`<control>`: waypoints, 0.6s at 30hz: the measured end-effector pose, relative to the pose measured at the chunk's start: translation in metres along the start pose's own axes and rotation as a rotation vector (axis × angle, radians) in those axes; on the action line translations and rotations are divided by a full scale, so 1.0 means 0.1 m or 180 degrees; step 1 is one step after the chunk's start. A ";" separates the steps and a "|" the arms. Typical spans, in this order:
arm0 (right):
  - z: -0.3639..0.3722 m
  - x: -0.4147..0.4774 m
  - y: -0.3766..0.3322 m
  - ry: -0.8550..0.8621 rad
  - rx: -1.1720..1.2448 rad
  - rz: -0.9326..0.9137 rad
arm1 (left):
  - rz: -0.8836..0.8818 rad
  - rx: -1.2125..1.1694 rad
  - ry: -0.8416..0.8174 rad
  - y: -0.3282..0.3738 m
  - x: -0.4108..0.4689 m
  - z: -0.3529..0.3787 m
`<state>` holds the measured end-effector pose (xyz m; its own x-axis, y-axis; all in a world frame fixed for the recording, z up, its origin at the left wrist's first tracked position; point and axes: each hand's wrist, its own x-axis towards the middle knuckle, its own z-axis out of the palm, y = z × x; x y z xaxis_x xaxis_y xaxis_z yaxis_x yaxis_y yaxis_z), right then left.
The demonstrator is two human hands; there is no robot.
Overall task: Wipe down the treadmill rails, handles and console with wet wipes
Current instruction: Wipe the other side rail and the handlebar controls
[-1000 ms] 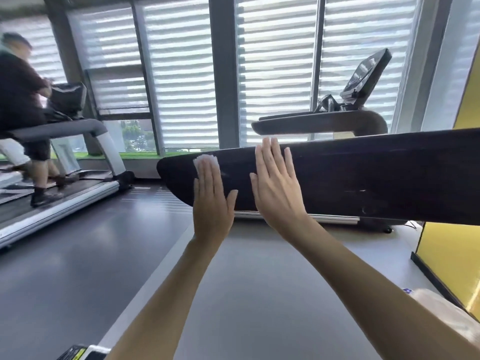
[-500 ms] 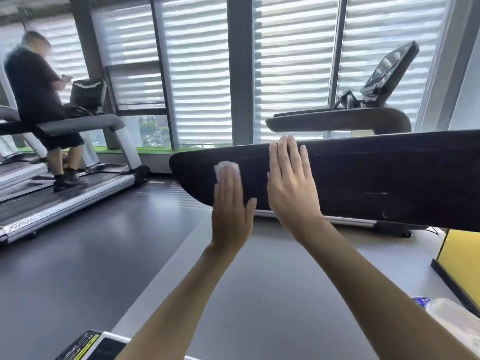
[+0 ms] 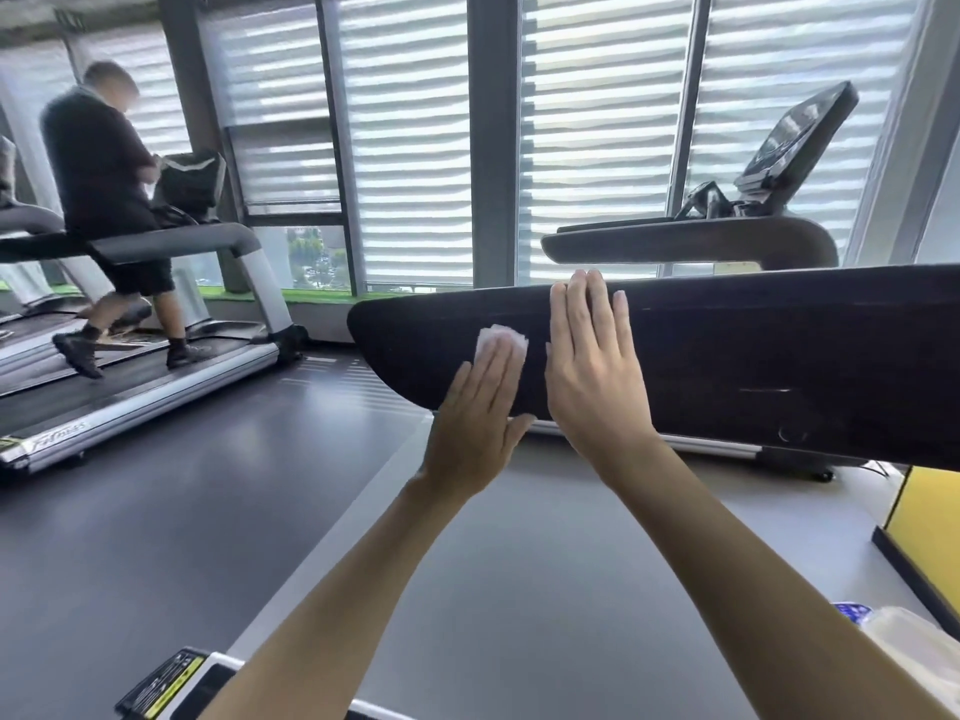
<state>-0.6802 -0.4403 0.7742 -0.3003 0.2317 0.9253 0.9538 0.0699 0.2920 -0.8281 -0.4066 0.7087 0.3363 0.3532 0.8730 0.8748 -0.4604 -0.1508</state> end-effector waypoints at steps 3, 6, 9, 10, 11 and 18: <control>0.01 0.01 -0.02 0.0097 0.0035 0.0065 | -0.0648 -0.0099 0.0236 -0.30 -0.03 -0.07; 0.02 0.02 -0.06 0.0143 0.0035 0.0129 | -0.1808 -0.0567 0.0601 -0.41 -0.01 -0.12; 0.02 0.02 -0.07 0.0130 0.0085 0.0160 | -0.1794 -0.0737 0.0532 -0.22 0.02 -0.14; 0.01 0.02 -0.06 0.0116 0.0102 0.0148 | -0.1317 -0.0620 0.0328 -0.19 -0.04 -0.12; 0.01 0.01 -0.05 0.0098 0.0115 0.0125 | -0.0794 -0.0440 0.0137 -0.24 -0.10 -0.11; 0.01 0.02 -0.06 0.0056 0.0139 0.0140 | -0.1442 -0.0420 0.0200 -0.72 -0.14 -0.28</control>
<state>-0.6867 -0.4390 0.7741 -0.2577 0.2184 0.9412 0.9652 0.1025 0.2405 -0.9055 -0.4006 0.7204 -0.0942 0.4943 0.8642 0.8755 -0.3722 0.3083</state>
